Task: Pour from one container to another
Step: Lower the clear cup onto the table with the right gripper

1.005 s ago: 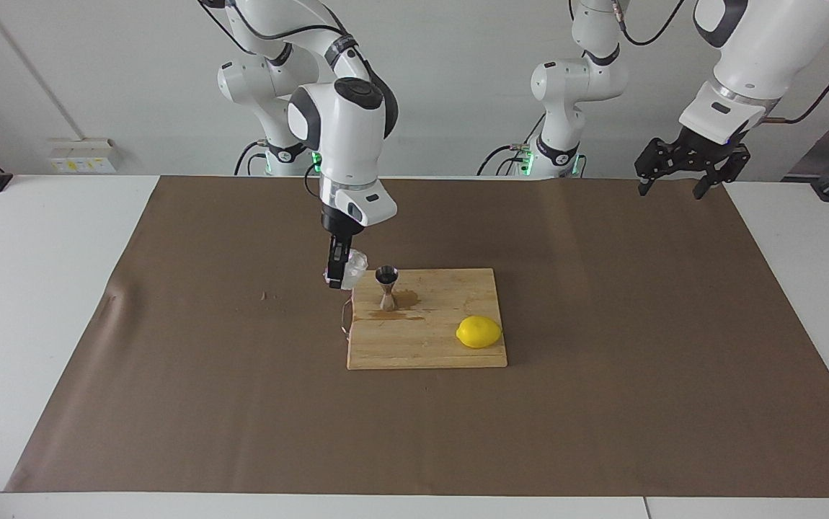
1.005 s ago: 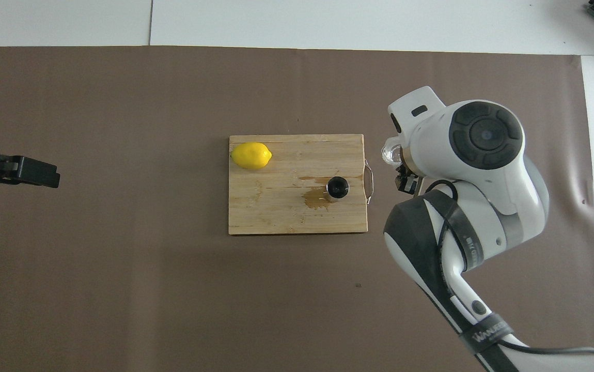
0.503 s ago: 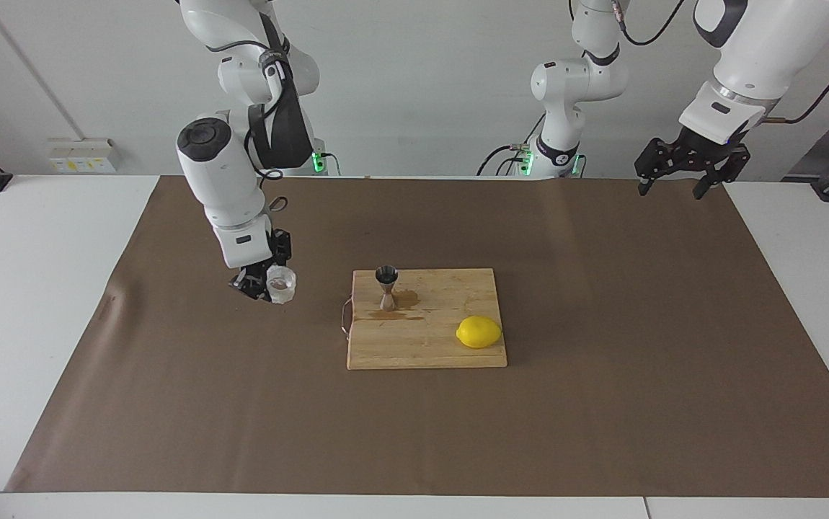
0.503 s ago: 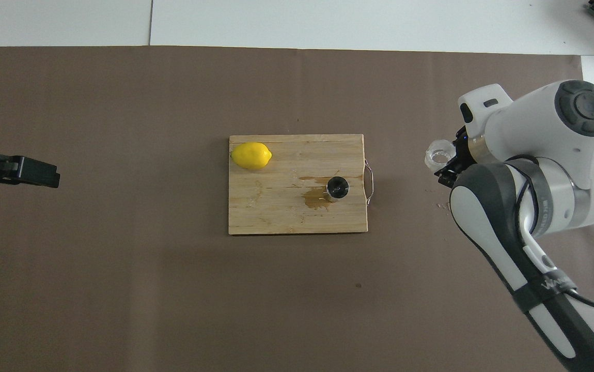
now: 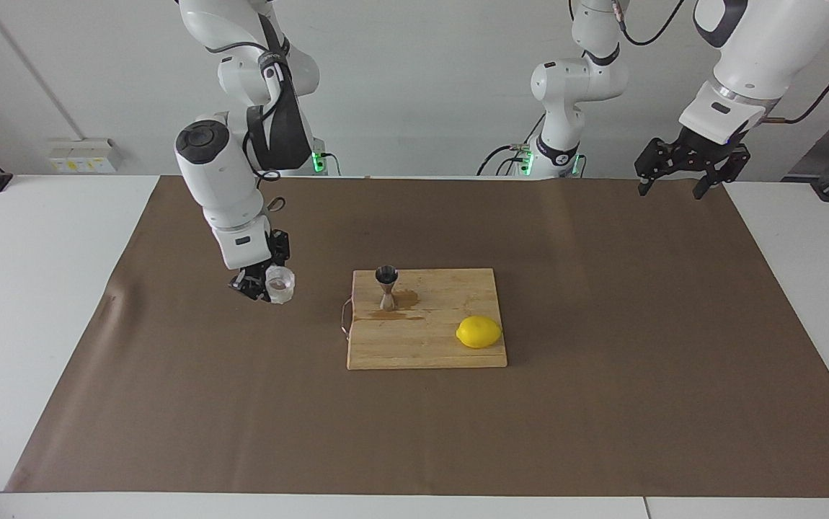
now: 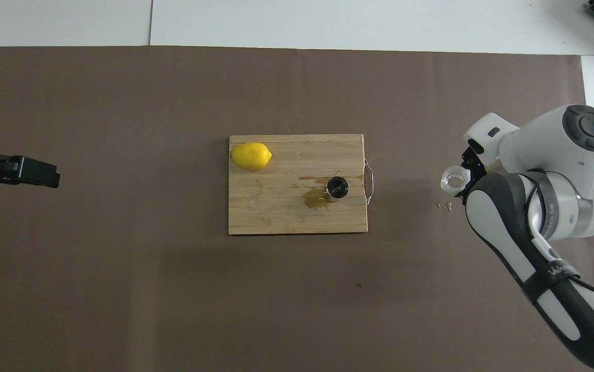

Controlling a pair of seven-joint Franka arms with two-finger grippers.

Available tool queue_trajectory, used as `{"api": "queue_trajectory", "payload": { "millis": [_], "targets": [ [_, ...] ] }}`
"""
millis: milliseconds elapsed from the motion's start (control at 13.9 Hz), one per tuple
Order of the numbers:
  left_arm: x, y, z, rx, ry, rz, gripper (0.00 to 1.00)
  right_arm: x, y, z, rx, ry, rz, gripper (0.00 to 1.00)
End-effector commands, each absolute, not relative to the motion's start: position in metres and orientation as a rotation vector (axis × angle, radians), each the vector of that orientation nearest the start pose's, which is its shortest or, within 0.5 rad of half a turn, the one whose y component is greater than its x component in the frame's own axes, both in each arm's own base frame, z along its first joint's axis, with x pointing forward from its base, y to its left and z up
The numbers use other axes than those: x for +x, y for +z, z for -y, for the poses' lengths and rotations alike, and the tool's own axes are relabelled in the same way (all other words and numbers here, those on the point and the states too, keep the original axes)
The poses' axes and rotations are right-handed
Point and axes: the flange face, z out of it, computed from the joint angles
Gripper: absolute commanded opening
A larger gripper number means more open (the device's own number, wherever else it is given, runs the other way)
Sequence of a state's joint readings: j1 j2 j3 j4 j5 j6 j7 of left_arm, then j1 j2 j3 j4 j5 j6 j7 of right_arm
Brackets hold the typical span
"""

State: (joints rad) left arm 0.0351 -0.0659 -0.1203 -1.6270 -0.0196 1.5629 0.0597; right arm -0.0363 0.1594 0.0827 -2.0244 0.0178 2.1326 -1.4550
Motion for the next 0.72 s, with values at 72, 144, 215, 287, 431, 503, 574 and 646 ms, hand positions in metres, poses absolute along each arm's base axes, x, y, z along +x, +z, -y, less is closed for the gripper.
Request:
{"api": "queue_trajectory", "payload": {
  "millis": [72, 144, 215, 287, 431, 503, 574, 646],
  "targets": [
    [0.523, 0.634, 0.047, -3.134, -0.009, -0.216, 1.00, 0.550, 0.323, -0.016, -2.197, -0.019, 2.115, 0.00],
    [0.523, 0.635, 0.047, -3.134, -0.011, -0.216, 1.00, 0.547, 0.317, -0.017, -2.172, -0.034, 2.153, 0.00],
    [0.523, 0.634, 0.047, -3.134, -0.009, -0.216, 1.00, 0.545, 0.312, -0.016, -2.154, -0.052, 2.189, 0.00],
    [0.523, 0.634, 0.047, -3.132, -0.009, -0.216, 1.00, 0.542, 0.307, -0.013, -2.145, -0.054, 2.199, 0.00],
    [0.523, 0.634, 0.047, -3.134, -0.009, -0.216, 1.00, 0.541, 0.305, -0.013, -2.125, -0.053, 2.218, 0.00],
    [0.523, 0.635, 0.047, -3.134, -0.011, -0.216, 1.00, 0.541, 0.304, -0.013, -2.077, -0.055, 2.263, 0.00],
    [0.523, 0.634, 0.047, -3.134, -0.009, -0.216, 1.00, 0.540, 0.302, -0.013, -2.064, -0.053, 2.273, 0.00],
    [0.523, 0.634, 0.047, -3.134, -0.009, -0.216, 1.00, 0.540, 0.302, -0.013, -2.060, -0.053, 2.276, 0.08]
  ]
}}
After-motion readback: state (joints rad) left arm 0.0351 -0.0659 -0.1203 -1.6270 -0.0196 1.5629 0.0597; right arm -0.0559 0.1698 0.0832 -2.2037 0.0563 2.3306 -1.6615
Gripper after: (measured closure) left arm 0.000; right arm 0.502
